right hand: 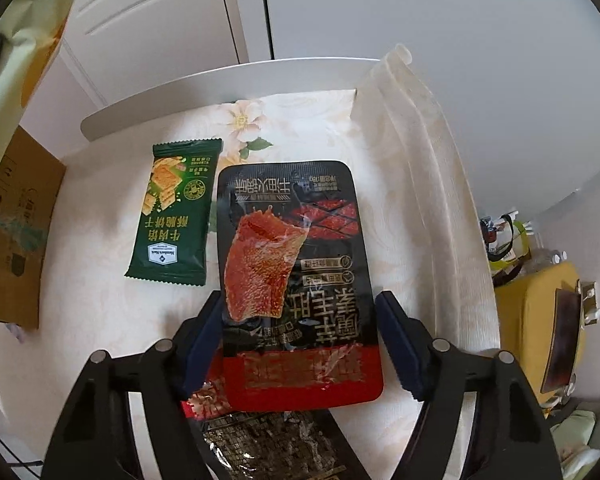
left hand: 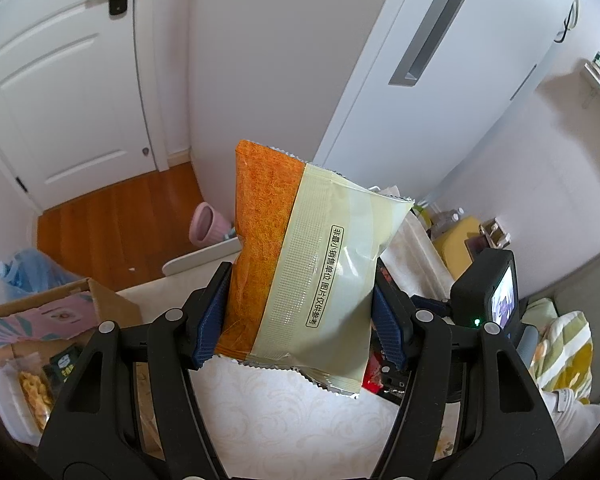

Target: Organize snacks

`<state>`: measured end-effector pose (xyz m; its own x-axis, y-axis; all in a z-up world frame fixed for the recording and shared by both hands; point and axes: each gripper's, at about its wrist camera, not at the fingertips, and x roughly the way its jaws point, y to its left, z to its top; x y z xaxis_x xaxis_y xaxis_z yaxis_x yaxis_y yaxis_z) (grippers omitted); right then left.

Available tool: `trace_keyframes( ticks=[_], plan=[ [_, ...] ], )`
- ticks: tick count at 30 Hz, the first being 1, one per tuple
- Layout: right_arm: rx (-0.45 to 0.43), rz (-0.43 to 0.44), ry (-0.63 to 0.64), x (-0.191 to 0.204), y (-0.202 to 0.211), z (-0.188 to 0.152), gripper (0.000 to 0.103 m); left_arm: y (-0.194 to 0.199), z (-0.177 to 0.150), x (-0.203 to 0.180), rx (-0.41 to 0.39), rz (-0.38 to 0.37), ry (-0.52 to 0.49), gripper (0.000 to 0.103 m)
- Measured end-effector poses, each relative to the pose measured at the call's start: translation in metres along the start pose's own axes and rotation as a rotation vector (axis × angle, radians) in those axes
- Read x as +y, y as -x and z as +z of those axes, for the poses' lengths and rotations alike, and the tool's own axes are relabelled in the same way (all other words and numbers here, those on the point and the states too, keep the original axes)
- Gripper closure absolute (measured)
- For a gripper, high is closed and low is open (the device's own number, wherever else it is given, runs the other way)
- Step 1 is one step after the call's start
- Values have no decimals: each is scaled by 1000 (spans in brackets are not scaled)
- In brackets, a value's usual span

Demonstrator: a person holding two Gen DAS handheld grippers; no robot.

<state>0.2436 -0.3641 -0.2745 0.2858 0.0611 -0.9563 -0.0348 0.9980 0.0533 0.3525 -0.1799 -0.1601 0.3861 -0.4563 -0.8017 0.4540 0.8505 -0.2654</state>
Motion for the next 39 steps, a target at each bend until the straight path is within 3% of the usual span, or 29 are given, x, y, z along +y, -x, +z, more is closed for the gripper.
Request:
trace_keyframes(
  ticks=[2,3,4,6,8,9,10,17,18,19,21,23,29,33,35,37,39],
  plan=[
    [-4,26,-17,-4,3,-1,37,0,0,0,-1,-3,-1,41],
    [-9,40,-27,-8,6,-2,51,1,-1,0,-2,-5,-2,42],
    [-22,56,-37,-13,11,-2,56,1,-1,-1,-4,-7,-2,41],
    [-25,70,-34,-17,16,-3,58,2,0,-1,-7,-11,-2,42],
    [-32,83,1,-13,20,-2,73,1,0,-1,-8,-12,-4,41],
    [-31,117,10,-10,22,-2,91,1,-1,0,-9,-13,-4,41],
    [-24,139,22,-2,20,-3,100,1,-1,0,-9,-11,-4,41],
    [-56,63,79,13,26,-12,96,4,-1,4,-19,-7,4,41],
    [-54,52,92,15,27,-13,87,5,-1,4,-20,-7,5,41],
    [-55,36,107,16,27,-16,66,6,-1,4,-23,-7,7,41],
    [-83,7,113,17,30,-19,34,7,-1,4,-26,-8,11,41],
    [-95,-10,117,15,30,-18,33,7,-2,4,-28,-9,13,41],
    [-120,-347,326,53,23,-32,34,8,-2,5,-25,-14,13,41],
    [-167,-451,372,70,22,-40,34,7,1,5,-23,-16,9,42],
    [-171,-476,358,73,20,-36,41,7,2,5,-23,-17,8,42],
    [-170,-484,348,72,18,-32,58,9,4,5,-25,-17,5,41],
    [-169,-489,353,73,17,-27,67,9,4,5,-24,-17,1,41]
  ],
)
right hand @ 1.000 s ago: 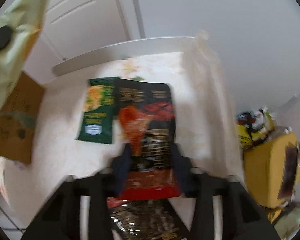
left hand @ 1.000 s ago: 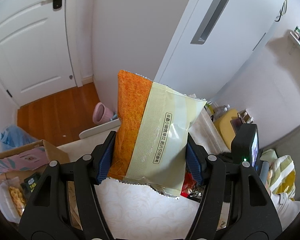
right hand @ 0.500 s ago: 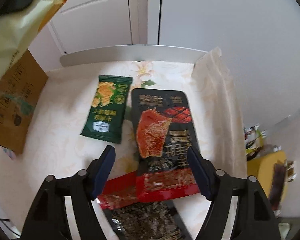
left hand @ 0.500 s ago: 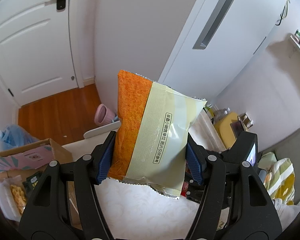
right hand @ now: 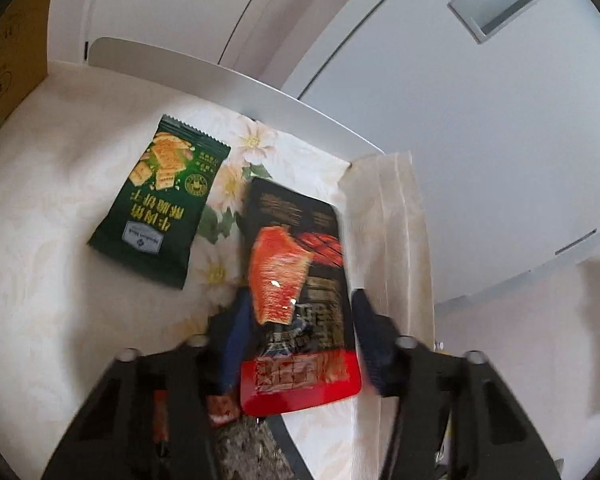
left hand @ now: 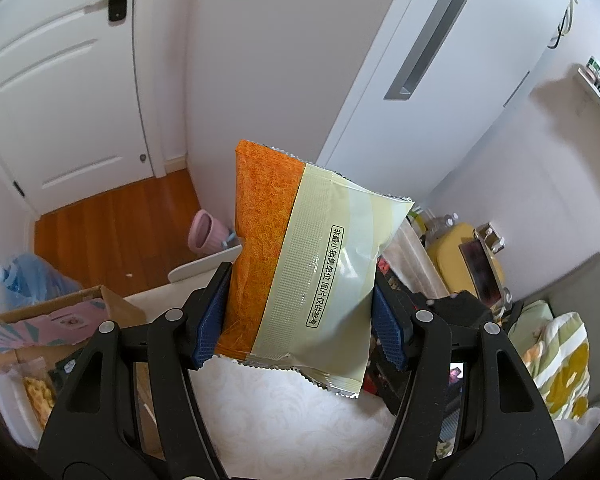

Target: Organize snacks

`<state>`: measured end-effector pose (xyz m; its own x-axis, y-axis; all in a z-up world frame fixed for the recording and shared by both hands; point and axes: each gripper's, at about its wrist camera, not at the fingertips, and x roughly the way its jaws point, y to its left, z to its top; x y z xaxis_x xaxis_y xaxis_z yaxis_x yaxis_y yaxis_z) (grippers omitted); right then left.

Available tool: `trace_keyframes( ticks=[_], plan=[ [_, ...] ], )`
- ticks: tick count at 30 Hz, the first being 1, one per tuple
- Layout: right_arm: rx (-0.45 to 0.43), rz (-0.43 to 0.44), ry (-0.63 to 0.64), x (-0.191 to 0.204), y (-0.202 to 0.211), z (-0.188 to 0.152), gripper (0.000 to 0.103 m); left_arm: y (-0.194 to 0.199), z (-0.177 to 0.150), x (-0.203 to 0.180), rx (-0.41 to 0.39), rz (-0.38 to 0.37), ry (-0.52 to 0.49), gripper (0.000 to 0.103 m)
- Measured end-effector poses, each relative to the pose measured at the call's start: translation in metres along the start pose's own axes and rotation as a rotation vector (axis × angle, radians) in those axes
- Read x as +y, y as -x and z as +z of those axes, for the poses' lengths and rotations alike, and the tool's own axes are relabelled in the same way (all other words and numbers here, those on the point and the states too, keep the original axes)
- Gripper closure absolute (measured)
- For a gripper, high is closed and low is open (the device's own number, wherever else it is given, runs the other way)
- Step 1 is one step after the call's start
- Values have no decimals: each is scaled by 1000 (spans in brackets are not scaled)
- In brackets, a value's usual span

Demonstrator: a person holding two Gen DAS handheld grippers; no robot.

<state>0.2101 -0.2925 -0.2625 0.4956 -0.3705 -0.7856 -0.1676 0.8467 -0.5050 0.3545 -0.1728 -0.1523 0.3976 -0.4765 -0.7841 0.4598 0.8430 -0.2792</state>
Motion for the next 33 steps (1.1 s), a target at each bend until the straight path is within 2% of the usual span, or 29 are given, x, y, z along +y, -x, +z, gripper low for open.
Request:
trace_keyframes(
  ticks=[2,8,13,15,17,19,23,30,33],
  plan=[
    [-4,-12,0,1,1,0,68,0,0,1,2,1,-1,42],
    [-11,-170,117,27,12,-9,71,0,0,1,6,2,-1,42],
    [5,-214,111,38,19,-17,71,1,0,2,9,9,-4,42],
    [19,-190,81,30,18,-18,71,1,0,2,8,12,-8,42],
    [36,-105,24,20,18,-15,86,1,0,3,8,12,-9,41],
    [31,-59,29,17,11,-14,99,1,0,3,8,12,-9,41],
    [9,11,18,14,22,-19,100,4,0,3,2,13,-10,41],
    [-87,70,-9,-9,58,-16,101,6,1,0,-8,19,-2,41],
    [-100,112,-48,-18,72,-15,101,9,1,-2,-14,23,2,41]
  ],
)
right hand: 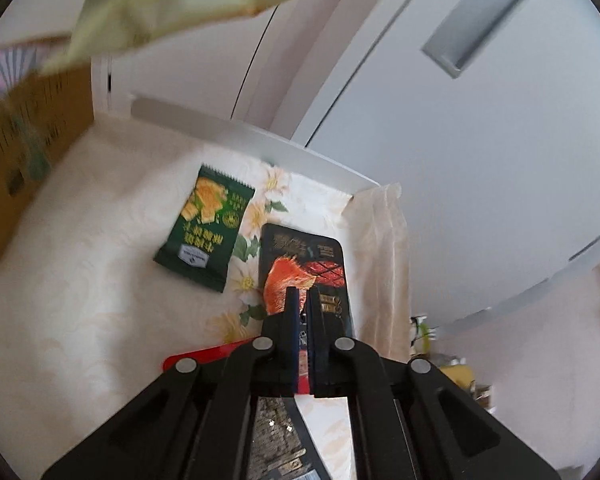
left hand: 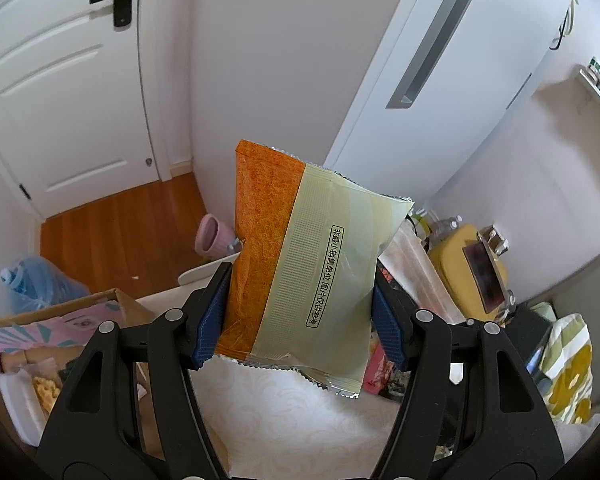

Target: Organize snacks

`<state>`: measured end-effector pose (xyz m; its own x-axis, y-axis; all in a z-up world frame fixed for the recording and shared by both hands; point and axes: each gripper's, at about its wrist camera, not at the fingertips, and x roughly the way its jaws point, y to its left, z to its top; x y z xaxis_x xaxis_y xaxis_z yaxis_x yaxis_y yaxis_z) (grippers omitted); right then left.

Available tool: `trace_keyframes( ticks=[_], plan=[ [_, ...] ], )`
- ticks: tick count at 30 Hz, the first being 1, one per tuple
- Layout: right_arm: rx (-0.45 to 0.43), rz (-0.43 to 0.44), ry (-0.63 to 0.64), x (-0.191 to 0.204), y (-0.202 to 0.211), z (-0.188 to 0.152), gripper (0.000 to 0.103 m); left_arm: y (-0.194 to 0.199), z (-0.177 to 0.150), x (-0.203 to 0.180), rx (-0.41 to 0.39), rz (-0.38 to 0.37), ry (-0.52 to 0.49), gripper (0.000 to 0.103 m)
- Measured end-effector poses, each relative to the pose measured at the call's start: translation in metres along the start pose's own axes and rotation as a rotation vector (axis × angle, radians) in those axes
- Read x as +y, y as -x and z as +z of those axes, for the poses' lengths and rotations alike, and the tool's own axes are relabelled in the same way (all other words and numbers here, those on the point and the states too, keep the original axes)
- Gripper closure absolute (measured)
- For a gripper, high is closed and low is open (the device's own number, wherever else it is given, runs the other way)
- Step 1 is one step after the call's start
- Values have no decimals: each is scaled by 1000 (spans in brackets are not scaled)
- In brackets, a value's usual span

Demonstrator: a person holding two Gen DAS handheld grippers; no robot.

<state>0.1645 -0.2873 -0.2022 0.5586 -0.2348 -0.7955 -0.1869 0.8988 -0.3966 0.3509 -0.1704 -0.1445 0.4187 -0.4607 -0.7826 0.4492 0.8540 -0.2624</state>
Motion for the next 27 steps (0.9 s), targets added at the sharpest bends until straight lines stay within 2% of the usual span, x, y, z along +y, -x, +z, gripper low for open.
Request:
trace_keyframes(
  ticks=[2,4,6,8,10,11,13,18,20,24,27],
  plan=[
    [24,17,-26,-5,-1,1,101,2,0,-1,-4,2,4,41],
    [8,46,-71,-9,0,-4,101,3,0,-2,-5,1,7,41],
    [16,25,-74,-7,1,-12,99,4,0,-3,-5,2,6,41],
    [-7,-26,-47,-4,6,-27,85,3,0,-4,-2,0,4,41],
    [-15,-75,2,-3,3,-42,41,4,0,-4,1,0,-1,41],
    [-13,-82,35,-2,2,-50,36,4,-1,-3,3,1,-3,41],
    [-12,-68,110,-1,-2,-61,36,3,-1,-4,7,2,-4,41],
    [-55,-240,457,20,-13,-84,36,1,1,-6,15,0,-9,41],
    [-66,-264,556,23,-18,-90,36,1,1,-6,17,0,-12,41],
    [-115,-236,628,19,-22,-92,36,1,2,-4,19,2,-13,41],
    [-112,-208,621,12,-29,-84,36,1,2,-3,19,7,-12,41]
  ],
)
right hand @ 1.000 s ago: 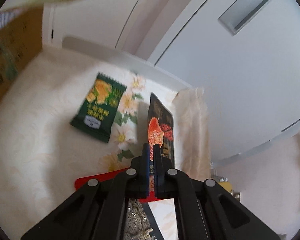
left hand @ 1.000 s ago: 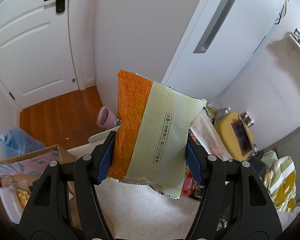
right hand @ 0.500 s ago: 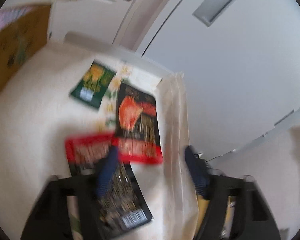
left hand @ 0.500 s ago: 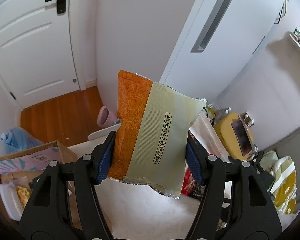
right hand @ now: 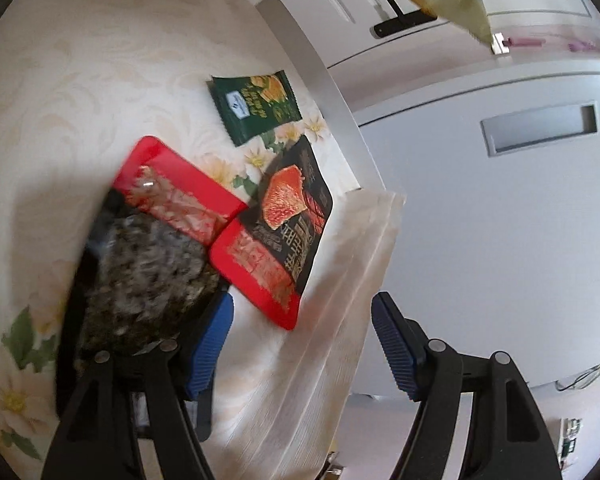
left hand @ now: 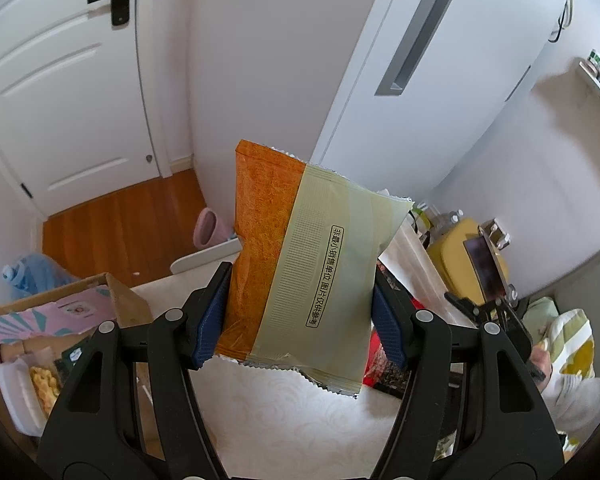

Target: Organize snacks

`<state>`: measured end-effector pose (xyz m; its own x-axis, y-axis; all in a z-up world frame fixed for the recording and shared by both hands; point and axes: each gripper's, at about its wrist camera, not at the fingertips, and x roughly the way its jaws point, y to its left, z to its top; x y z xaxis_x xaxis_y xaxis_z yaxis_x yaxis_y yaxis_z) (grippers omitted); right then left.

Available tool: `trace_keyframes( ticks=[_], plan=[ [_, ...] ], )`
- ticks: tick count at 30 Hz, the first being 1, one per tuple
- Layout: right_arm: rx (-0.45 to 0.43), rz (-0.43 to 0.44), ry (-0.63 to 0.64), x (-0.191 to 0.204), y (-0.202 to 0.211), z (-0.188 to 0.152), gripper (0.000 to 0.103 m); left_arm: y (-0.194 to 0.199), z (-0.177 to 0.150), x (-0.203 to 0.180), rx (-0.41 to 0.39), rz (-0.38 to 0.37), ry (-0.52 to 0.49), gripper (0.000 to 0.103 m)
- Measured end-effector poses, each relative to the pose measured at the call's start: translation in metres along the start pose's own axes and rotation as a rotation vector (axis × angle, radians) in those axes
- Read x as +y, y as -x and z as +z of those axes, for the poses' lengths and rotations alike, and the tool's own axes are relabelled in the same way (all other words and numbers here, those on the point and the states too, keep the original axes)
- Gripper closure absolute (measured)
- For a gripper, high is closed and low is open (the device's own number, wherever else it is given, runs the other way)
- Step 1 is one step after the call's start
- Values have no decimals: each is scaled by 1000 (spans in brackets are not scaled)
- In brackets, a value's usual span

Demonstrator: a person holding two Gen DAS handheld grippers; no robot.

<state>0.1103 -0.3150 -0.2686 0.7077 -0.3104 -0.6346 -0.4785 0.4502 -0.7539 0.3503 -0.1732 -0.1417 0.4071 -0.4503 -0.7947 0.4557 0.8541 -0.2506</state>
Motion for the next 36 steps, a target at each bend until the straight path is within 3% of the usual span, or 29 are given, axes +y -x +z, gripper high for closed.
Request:
trace_keyframes(
  ticks=[6,8,15,20,28,33,36],
  plan=[
    [-26,48,-16,-13,-16,9,37,-1,-1,0,-1,11,11,41],
    [-30,52,-35,-15,-22,15,44,-2,-1,0,-1,13,16,41],
    [5,131,-243,-37,-46,42,55,-3,-1,-2,-3,22,25,41],
    [-15,167,-326,-44,-53,59,56,-1,2,-1,-14,31,35,41],
    [31,350,-580,-68,-73,64,56,-1,4,2,-23,39,47,41],
    [66,603,-887,-94,-100,55,56,1,3,0,-30,37,45,41],
    [84,695,-1032,-102,-113,51,55,2,3,1,-33,37,48,41]
  ],
)
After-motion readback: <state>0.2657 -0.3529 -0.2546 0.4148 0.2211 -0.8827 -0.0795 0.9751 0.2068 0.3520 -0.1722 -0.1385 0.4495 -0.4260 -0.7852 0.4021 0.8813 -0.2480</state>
